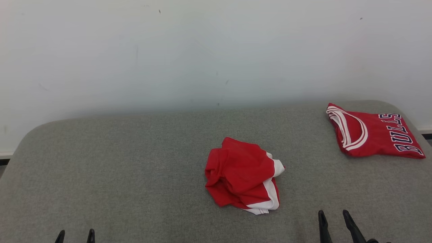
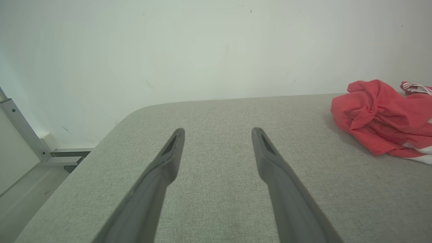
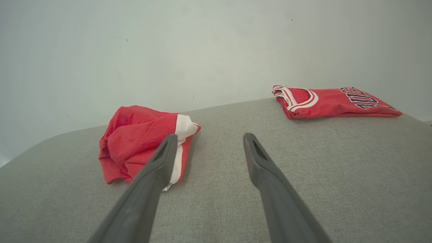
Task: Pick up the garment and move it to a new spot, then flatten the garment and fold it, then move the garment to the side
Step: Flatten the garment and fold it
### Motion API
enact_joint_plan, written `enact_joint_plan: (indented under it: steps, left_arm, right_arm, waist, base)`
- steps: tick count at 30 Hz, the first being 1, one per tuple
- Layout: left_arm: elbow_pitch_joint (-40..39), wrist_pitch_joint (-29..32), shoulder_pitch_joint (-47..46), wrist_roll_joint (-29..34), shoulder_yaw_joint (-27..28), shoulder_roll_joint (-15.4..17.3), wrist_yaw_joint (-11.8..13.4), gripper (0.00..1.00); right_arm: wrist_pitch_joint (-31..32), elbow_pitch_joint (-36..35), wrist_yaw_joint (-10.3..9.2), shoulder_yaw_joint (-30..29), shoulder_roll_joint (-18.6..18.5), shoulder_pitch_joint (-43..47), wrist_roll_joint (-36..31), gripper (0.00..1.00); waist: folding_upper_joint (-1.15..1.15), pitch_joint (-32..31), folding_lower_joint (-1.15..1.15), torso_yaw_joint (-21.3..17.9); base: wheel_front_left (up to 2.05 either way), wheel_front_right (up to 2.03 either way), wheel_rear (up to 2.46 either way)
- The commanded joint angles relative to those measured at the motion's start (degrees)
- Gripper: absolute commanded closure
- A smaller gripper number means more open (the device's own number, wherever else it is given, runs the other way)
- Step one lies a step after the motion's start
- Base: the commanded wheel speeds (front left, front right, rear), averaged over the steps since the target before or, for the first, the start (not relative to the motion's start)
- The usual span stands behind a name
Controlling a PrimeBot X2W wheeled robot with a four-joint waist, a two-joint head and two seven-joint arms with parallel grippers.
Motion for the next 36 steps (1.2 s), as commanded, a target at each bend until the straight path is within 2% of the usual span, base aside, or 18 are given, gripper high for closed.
enact_joint_plan:
  steps: [1, 36]
  left_arm:
    - [0.2, -0.2, -0.1, 0.0, 0.2, 0.1, -0.2, 0.0]
    - [0.4, -0.2, -0.4, 0.0, 0.4, -0.1, -0.3, 0.0]
  right_arm:
    - [0.0, 0.0, -0.12, 0.0, 0.1, 0.2, 0.2, 0.0]
    - [0.0, 0.1, -0.12, -0.1, 0.1, -1.0, -0.4, 0.0]
  waist:
    - [-0.01, 0.0, 0.0, 0.0]
    - [-0.01, 0.4, 0.0, 0.0]
  base:
    - [0.0, 0.0, 0.0]
    - [0.0, 0.0, 0.0]
